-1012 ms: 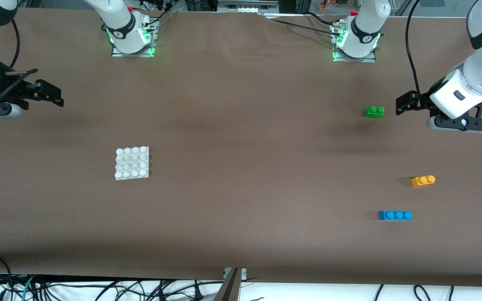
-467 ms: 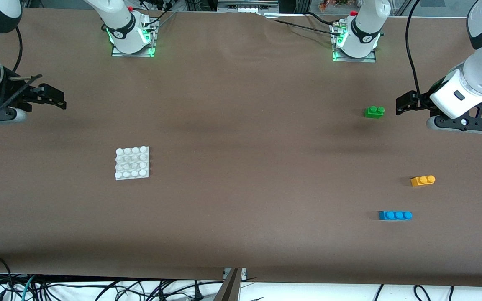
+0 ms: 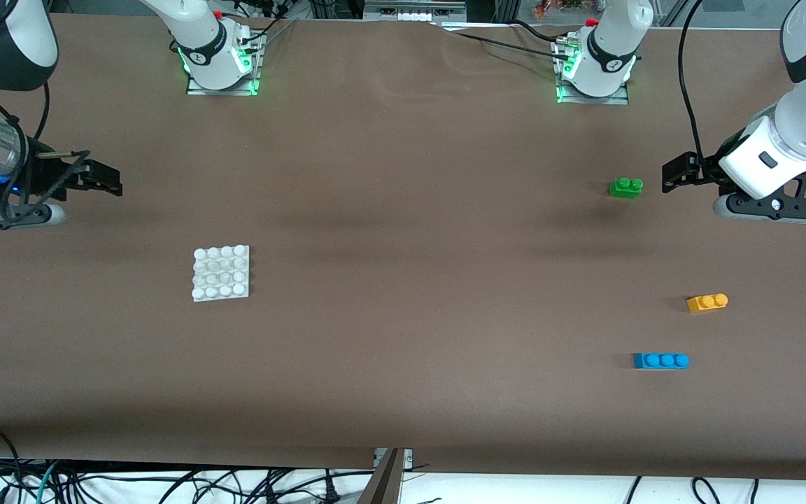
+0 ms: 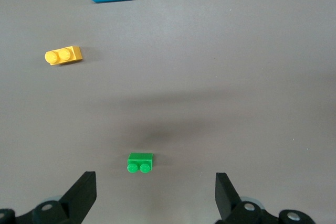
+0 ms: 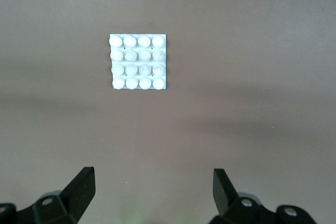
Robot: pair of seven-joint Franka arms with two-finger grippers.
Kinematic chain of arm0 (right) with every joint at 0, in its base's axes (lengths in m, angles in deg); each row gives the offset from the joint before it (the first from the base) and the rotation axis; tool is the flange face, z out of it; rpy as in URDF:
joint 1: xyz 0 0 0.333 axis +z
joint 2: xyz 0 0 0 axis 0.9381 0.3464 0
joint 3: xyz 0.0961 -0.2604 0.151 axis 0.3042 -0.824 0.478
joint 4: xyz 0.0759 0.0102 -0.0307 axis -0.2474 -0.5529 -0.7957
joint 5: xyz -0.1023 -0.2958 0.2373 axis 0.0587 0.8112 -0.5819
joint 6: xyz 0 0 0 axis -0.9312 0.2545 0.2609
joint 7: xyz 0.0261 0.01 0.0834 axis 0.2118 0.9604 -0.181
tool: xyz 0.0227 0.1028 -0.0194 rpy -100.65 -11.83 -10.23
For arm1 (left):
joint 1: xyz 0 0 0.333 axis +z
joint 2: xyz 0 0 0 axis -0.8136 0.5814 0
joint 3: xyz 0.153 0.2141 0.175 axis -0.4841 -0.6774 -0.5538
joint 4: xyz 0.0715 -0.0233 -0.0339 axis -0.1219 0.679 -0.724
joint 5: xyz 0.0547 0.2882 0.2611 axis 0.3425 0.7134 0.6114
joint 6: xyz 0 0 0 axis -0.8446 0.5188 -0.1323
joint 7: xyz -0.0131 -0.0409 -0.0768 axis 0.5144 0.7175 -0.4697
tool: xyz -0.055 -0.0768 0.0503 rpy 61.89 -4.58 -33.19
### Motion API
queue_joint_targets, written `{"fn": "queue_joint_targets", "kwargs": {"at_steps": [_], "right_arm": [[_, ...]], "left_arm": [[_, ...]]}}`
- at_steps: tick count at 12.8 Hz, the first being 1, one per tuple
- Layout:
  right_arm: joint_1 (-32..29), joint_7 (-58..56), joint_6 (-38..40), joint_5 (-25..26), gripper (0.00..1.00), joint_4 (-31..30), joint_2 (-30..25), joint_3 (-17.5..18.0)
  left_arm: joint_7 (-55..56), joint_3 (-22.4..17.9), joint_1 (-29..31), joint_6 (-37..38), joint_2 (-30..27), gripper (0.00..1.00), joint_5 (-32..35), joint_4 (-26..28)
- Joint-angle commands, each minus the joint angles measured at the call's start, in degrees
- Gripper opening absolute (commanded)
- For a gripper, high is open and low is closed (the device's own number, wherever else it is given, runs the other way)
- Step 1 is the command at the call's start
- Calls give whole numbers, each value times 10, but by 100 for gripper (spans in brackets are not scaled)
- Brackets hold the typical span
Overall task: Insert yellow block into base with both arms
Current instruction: 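Move the right gripper down onto the white base plate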
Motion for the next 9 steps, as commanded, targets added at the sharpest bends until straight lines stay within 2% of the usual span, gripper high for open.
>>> {"fn": "queue_joint_targets", "kwargs": {"at_steps": [1,5,7,9], "right_arm": [[2,-1,-32,3,99,7,39,3],[13,5,-80,1,99,-14,58,4],[14,6,-199,2,99,-115,39,5],[13,5,-313,2,99,-183,54,5]], "left_arm": [[-6,2,7,13,6,100,-13,-18],[-6,2,7,13,6,100,-13,-18],[-6,2,7,13,6,100,-13,-18],[-6,3,7,13,6,100,-13,-18]]}}
